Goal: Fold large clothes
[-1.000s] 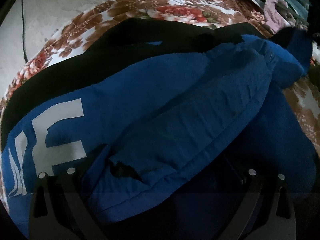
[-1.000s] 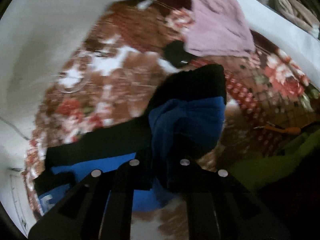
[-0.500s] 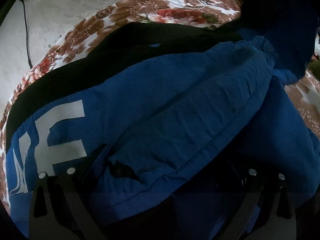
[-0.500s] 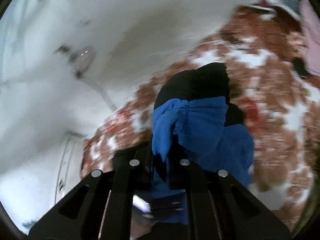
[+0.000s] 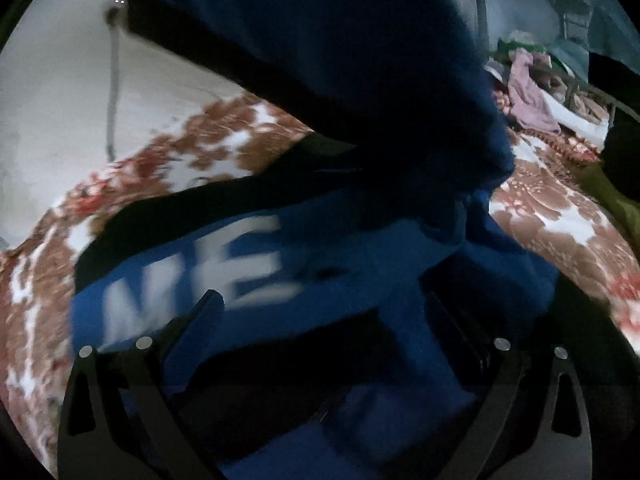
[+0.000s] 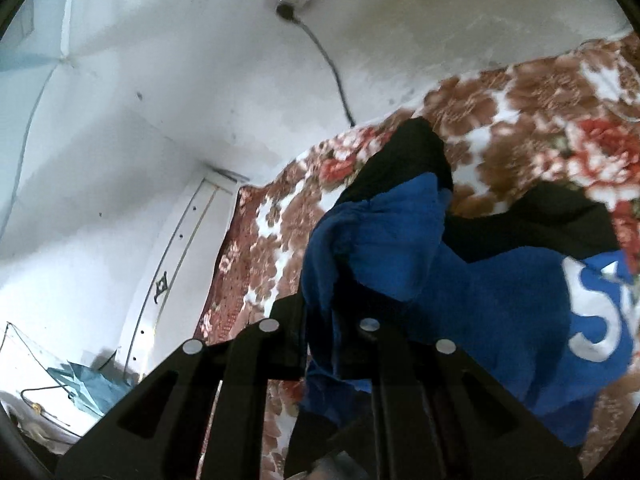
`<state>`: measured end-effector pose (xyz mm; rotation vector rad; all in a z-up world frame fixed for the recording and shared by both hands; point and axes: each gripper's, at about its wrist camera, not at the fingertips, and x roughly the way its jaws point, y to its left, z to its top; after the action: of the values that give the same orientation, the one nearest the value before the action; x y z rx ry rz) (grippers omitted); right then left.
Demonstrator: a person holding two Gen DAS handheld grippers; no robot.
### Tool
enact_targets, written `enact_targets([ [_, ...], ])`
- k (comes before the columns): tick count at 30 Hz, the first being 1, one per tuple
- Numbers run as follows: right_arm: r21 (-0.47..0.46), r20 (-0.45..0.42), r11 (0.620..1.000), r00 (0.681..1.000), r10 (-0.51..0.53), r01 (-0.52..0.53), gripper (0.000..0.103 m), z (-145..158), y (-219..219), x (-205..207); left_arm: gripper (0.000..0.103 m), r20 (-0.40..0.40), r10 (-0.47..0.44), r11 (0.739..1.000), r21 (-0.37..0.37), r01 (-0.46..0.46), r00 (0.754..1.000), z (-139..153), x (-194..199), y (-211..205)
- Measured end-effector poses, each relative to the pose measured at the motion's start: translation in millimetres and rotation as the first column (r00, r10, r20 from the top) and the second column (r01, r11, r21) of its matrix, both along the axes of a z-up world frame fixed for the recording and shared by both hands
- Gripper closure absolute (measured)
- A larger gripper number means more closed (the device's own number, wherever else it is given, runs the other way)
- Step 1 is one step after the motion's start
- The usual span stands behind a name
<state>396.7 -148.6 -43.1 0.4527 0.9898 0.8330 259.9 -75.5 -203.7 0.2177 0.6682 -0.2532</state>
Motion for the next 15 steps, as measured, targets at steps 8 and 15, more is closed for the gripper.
enact_targets([
  [8, -0.062, 0.003, 0.997, 0.999, 0.054, -0.053, 0.094, -51, 74, -16, 0.005, 0.018, 0.148, 0.989, -0.004, -0.148, 0.989, 46, -89, 120],
  [15, -0.215, -0.016, 0.968, 0.991, 0.131, -0.132, 0.094, -120, 158, -43, 0.005, -0.068, 0.232, 0.973, 0.002, -0.232, 0.970, 41, -102, 183],
])
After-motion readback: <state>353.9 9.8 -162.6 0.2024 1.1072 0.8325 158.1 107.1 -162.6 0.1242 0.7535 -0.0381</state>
